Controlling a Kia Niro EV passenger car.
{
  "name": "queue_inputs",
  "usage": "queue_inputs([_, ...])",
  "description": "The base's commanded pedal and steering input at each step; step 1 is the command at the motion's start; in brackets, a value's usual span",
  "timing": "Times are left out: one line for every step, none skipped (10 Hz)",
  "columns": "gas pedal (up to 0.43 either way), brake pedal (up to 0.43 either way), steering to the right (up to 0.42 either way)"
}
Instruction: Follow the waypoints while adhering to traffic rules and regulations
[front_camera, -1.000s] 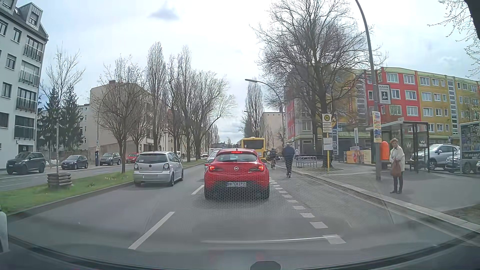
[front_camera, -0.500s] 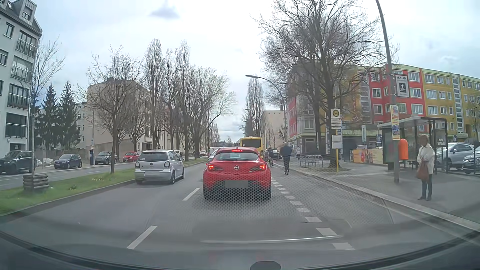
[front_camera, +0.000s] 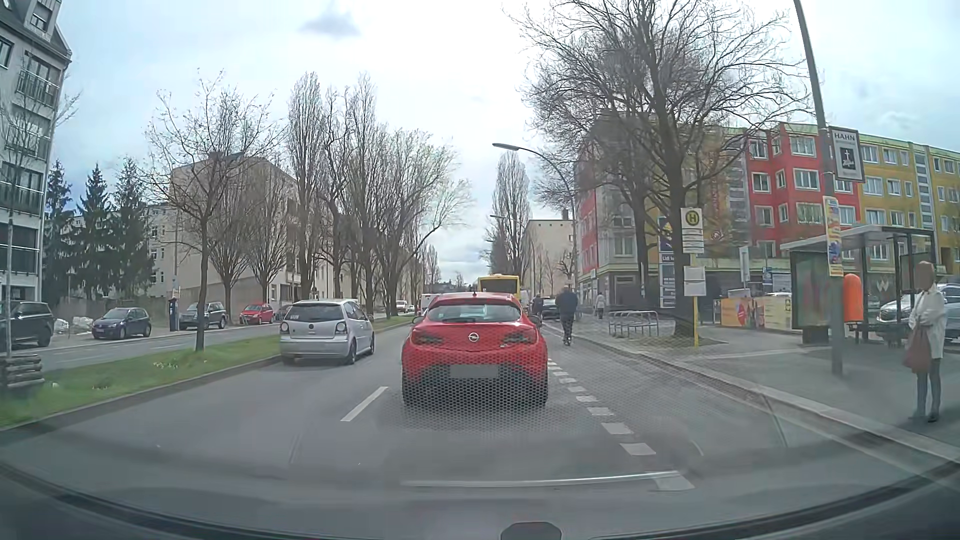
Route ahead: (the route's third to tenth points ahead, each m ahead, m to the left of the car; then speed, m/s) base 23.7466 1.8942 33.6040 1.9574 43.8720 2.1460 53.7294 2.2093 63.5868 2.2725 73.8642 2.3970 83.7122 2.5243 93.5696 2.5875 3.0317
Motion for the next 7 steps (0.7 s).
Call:
queue_inputs([0.000,0.000,-0.005])
queue_inputs([0.000,0.000,-0.005])
queue_inputs([0.000,0.000,-0.005])
queue_inputs([0.000,0.000,-0.005])
queue_inputs([0.000,0.000,-0.005])
queue_inputs([0.000,0.000,-0.005])
queue_inputs([0.000,0.000,-0.006])
